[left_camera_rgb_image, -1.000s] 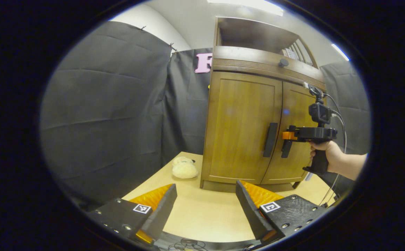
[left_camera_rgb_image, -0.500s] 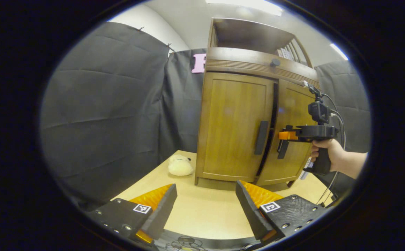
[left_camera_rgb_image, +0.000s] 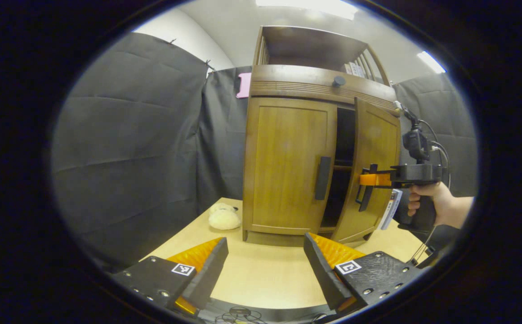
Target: Open the right door of the double-door shoe cabinet with the right hand, and open the left door with the left hand.
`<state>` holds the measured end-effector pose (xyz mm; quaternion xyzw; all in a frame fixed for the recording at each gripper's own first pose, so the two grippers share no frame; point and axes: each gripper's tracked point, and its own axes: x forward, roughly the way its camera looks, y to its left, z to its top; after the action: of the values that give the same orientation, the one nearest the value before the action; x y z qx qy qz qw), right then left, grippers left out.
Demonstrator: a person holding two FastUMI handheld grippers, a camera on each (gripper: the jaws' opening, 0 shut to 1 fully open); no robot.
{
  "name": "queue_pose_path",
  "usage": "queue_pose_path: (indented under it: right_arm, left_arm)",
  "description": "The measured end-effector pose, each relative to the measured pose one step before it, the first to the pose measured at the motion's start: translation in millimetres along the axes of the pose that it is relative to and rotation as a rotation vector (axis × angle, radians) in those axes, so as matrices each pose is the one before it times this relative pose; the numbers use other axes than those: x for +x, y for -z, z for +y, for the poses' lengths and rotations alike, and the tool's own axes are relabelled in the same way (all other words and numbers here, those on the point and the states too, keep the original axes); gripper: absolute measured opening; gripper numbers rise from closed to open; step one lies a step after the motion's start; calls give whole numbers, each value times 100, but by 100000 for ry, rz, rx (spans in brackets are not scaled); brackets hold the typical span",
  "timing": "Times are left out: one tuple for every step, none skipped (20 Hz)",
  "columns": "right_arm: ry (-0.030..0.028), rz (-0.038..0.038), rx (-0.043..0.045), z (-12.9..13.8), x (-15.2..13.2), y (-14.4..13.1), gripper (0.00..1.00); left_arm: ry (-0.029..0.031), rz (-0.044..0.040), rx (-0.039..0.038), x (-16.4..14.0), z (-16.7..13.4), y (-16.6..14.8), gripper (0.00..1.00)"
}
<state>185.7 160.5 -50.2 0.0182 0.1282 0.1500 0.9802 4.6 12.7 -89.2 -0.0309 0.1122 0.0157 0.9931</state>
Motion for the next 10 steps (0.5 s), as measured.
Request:
queue_pose_path:
  right_arm:
    - [-208,23,72,-3,42,47,29]
    - [-196,15,-56,2,53,-98,29]
    - [-118,206,46,30,60,122,29]
    - [47,182,377,-12,26,11,29]
    - [42,336,304,-40,4,13,29]
    - [-54,290,228,-24,65,-23,29]
    - [-75,88,81,32,62,133,29]
    - [-29,10,207,25,36,-38,29]
    - [74,-51,186,8,38,95,29]
    - [173,91,227,-35,47,-78,29]
  left_arm:
    - [821,-278,321,33,-48,56,100]
    - [663,-236,429,86,-31,-43,100]
    - [648,-127,501,100,-94,65,100]
    - [441,-69,408,58,-55,-76,100]
    - [679,-72,175,2,-111,21,100]
    - [939,-95,65,34,-103,-40,100]
    - [1093,65,201,46,-94,52,100]
    - [872,25,385,18,-33,-20,100]
    - [721,155,498,155,-38,-11,100]
    - [565,330,443,126,-33,19,100]
